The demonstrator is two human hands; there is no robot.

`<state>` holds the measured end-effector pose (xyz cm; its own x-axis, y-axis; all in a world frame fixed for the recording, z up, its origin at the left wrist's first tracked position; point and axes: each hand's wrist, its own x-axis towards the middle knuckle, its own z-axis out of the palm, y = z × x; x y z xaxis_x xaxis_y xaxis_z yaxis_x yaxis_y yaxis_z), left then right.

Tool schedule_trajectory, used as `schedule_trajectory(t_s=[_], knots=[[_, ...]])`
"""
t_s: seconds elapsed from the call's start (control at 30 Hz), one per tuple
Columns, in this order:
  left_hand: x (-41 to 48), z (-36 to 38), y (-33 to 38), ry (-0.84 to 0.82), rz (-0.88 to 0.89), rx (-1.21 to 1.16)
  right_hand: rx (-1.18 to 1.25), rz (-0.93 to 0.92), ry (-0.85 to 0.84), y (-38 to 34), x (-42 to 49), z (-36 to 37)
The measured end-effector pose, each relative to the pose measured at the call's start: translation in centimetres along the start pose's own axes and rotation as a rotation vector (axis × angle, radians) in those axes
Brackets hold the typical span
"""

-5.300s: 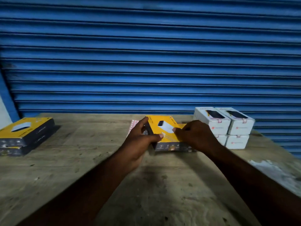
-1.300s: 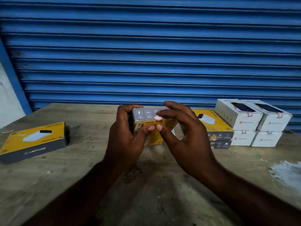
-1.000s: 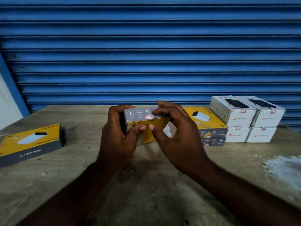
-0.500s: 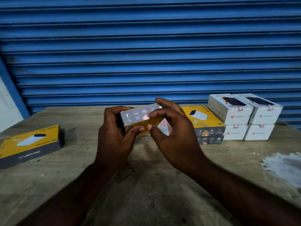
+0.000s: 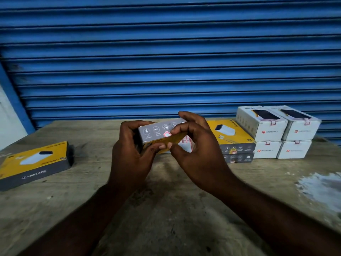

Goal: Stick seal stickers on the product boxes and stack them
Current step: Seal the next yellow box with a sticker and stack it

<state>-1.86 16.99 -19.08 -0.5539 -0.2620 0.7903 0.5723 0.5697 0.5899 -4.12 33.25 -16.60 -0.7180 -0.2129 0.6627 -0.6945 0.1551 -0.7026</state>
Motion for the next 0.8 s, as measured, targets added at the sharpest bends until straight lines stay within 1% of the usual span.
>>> schedule_trajectory(t_s=[0.2, 0.3, 0.47, 0.63, 0.8], knots=[[0.2, -0.3, -0.1, -0.017, 0.012, 0.062, 0.007, 0.067, -0.085, 0.1, 0.6, -0.5], [0.1, -0.4, -0.3, -0.02, 0.017, 0.067, 0.021, 0.072, -0.106, 0.2, 0.6, -0.4], [0.0, -0.3, -0.2, -0.022, 0.023, 0.067, 0.08, 0.09, -0.095, 0.6, 0.9, -0.4], [0.0, -0.2, -0.2, -0.021, 0.023, 0.081, 0.081, 0.086, -0.088, 1.1, 0.9, -0.4], [-0.1, -0.2, 0.3, -0.023, 0.04, 0.067, 0.079, 0.07, -0.046, 1.0, 0.7, 0.1]])
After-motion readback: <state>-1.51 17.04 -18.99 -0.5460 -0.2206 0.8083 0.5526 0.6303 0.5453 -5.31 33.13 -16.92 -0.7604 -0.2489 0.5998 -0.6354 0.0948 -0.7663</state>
